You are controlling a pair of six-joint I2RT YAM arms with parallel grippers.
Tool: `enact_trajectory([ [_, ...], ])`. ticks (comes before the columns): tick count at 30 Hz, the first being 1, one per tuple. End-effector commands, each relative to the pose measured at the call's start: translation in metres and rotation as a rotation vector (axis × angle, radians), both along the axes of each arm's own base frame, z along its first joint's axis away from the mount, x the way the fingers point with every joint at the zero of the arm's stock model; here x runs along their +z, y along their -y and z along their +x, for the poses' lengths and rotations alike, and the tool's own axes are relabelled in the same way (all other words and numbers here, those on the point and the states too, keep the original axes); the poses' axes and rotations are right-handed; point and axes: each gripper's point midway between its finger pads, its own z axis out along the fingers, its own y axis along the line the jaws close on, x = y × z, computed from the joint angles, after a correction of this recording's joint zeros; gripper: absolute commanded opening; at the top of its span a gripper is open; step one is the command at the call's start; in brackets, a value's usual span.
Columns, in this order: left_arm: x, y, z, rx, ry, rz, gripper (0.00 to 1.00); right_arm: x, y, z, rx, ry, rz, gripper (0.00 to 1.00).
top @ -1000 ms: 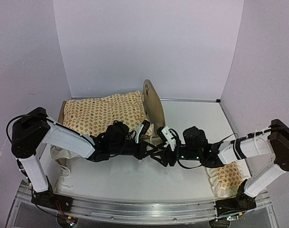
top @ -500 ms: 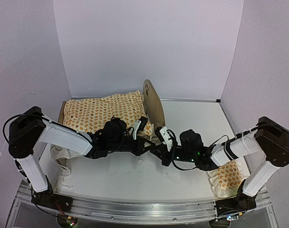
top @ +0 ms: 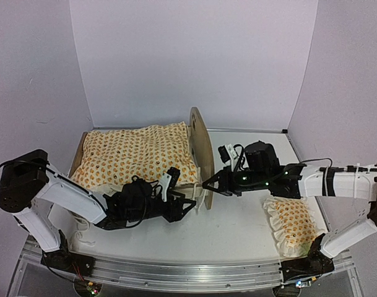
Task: Set up the pet bed
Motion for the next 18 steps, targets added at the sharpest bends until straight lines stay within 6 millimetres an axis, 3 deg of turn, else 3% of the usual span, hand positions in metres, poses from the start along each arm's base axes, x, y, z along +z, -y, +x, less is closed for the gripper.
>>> enact_trajectory([
  [1, 0.011, 0.004, 0.015, 0.108, 0.064, -0.106, 0.57, 0.080, -0.034, -0.009, 0.135, -0.032, 0.218, 0.00],
  [3, -0.002, 0.012, 0.016, 0.105, 0.046, -0.107, 0.57, 0.080, -0.030, -0.004, 0.117, 0.013, 0.166, 0.00],
  [6, -0.014, 0.025, 0.028, 0.137, 0.020, -0.108, 0.58, 0.065, -0.020, 0.001, 0.090, 0.070, 0.069, 0.00],
  [10, -0.033, 0.027, 0.039, 0.204, 0.001, -0.087, 0.57, 0.052, -0.018, -0.001, 0.131, 0.107, 0.018, 0.00],
  [15, -0.038, 0.030, 0.049, 0.217, 0.023, -0.068, 0.53, 0.074, -0.030, -0.016, 0.260, 0.125, 0.085, 0.00],
  [18, -0.033, 0.018, 0.042, 0.197, 0.000, -0.096, 0.54, 0.083, -0.024, -0.007, 0.193, 0.134, 0.070, 0.00],
])
